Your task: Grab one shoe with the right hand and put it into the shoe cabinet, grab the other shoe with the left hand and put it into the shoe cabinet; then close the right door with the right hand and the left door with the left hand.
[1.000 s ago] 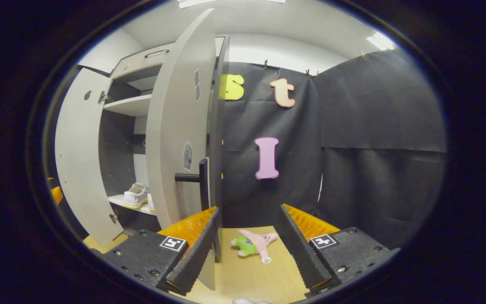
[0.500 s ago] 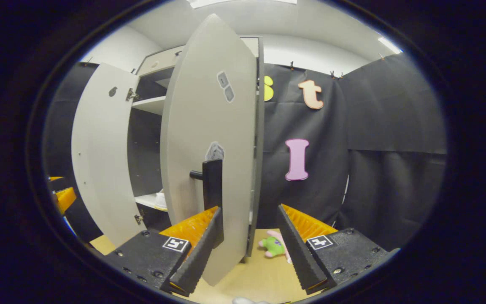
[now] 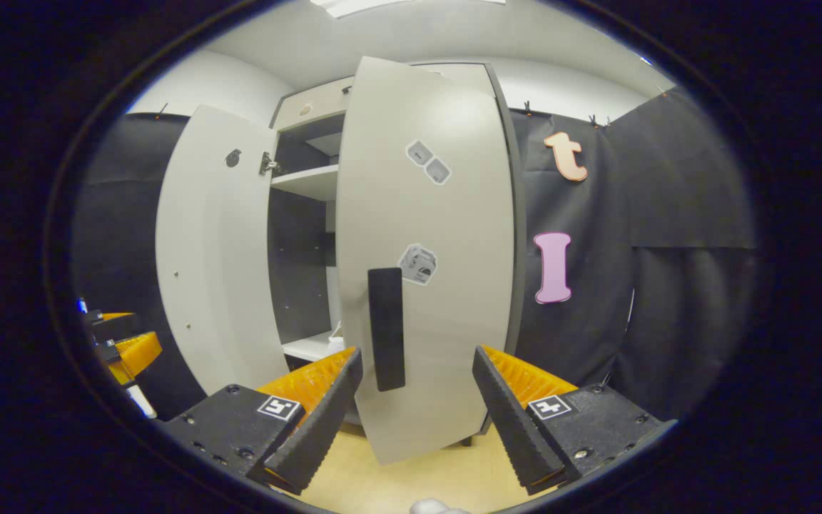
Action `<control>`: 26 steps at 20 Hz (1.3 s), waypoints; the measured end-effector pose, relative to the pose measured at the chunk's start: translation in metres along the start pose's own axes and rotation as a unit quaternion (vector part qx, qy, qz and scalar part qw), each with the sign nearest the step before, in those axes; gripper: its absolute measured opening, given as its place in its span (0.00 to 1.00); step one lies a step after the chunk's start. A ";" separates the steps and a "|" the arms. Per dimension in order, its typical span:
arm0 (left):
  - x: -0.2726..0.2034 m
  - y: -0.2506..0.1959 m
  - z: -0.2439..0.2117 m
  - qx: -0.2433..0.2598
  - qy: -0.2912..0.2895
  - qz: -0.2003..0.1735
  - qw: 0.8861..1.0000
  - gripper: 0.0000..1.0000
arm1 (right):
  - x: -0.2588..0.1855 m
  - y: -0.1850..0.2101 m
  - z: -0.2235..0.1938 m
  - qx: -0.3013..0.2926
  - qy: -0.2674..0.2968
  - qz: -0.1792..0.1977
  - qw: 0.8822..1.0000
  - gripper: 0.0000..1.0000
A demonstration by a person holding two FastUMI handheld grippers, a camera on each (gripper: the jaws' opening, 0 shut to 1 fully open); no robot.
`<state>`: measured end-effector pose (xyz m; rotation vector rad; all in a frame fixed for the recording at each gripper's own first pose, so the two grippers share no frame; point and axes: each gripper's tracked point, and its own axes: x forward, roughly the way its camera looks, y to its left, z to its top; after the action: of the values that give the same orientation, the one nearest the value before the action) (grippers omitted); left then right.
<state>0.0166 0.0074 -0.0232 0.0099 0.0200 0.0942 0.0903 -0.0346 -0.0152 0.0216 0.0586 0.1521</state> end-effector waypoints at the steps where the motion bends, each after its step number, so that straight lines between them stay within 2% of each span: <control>1: 0.000 0.005 -0.001 0.000 0.001 -0.001 1.000 1.00 | -0.003 0.007 -0.003 0.001 0.003 0.002 1.000 1.00; 2: 0.001 0.011 -0.002 0.000 0.002 0.000 1.000 0.96 | -0.006 0.013 -0.006 0.001 0.005 0.002 1.000 1.00; 4: 0.006 0.026 -0.005 0.002 0.003 0.002 1.000 0.96 | -0.012 0.024 -0.013 -0.002 0.012 0.002 1.000 0.98; 6: 0.013 0.045 -0.010 0.005 0.007 0.008 1.000 0.96 | -0.022 0.033 -0.023 -0.009 0.021 -0.001 1.000 1.00; 9: 0.030 0.084 -0.010 0.010 0.004 0.029 1.000 0.96 | -0.037 0.046 -0.040 -0.009 0.038 -0.008 0.999 1.00; 16: 0.082 0.164 -0.011 0.014 -0.009 0.066 0.998 0.96 | -0.072 0.073 -0.066 -0.011 0.063 -0.042 0.997 1.00; 18: 0.099 0.169 -0.013 0.015 -0.007 0.064 0.998 0.96 | -0.077 0.076 -0.070 -0.005 0.069 -0.050 0.996 0.99; 19: 0.107 0.168 -0.014 0.013 -0.006 0.059 0.998 1.00 | -0.079 0.078 -0.072 -0.002 0.072 -0.050 0.996 1.00; 21: 0.112 0.162 -0.010 0.012 -0.012 0.047 0.999 0.96 | -0.083 0.077 -0.072 -0.002 0.072 -0.056 0.996 1.00; 22: 0.113 0.164 -0.007 0.012 -0.019 0.052 0.998 1.00 | -0.085 0.076 -0.072 -0.001 0.073 -0.059 0.996 1.00; 23: 0.113 0.163 -0.001 0.010 -0.030 0.050 0.998 0.92 | -0.085 0.074 -0.074 -0.001 0.074 -0.062 0.995 1.00; 26: 0.111 0.153 -0.003 -0.010 -0.031 0.043 0.999 0.92 | -0.083 0.072 -0.074 -0.006 0.081 -0.056 0.995 1.00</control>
<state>0.1132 0.1700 -0.0264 -0.0068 -0.0427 0.1798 -0.0073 0.0248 -0.0822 -0.0052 0.2202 0.0423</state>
